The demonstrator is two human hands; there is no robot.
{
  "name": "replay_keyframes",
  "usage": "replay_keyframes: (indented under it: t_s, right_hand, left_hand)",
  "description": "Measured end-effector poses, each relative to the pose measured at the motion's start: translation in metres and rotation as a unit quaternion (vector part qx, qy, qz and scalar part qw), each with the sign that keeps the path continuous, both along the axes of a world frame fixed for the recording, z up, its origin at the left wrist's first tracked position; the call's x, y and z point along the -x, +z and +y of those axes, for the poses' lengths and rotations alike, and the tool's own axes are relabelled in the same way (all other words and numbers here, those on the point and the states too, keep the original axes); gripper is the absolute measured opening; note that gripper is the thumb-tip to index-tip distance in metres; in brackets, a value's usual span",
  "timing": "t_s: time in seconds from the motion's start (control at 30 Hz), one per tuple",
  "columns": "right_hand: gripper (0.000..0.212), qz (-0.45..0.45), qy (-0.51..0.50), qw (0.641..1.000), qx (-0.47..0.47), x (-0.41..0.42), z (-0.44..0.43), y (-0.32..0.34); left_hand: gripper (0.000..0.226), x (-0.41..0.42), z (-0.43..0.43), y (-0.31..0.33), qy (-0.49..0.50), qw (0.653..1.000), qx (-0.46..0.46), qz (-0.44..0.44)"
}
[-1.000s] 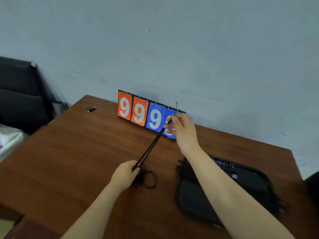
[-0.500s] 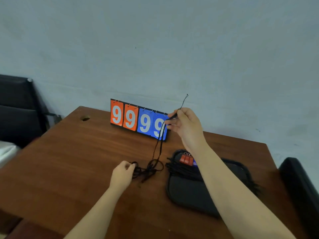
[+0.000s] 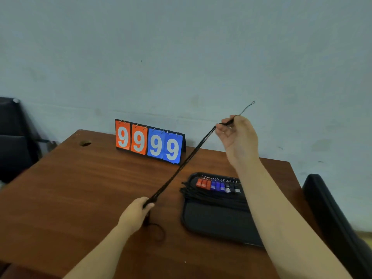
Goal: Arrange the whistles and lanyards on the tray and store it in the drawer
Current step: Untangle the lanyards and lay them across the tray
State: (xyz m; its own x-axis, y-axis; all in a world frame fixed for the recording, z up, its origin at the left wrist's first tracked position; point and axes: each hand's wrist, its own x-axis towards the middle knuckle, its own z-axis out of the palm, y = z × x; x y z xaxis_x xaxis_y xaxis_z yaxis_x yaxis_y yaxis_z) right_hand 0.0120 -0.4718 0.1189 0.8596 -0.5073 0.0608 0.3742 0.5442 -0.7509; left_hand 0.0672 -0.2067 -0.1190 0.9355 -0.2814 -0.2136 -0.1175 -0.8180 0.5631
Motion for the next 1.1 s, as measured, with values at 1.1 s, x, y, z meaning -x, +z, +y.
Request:
replay_keyframes:
  t_s: [1.1]
  right_hand:
    - [0.006,0.299,-0.040,0.953,0.020,0.076,-0.098,-0.119]
  left_hand:
    - [0.021,0.014,-0.133,0.110,0.314,0.695,0.609,0.217]
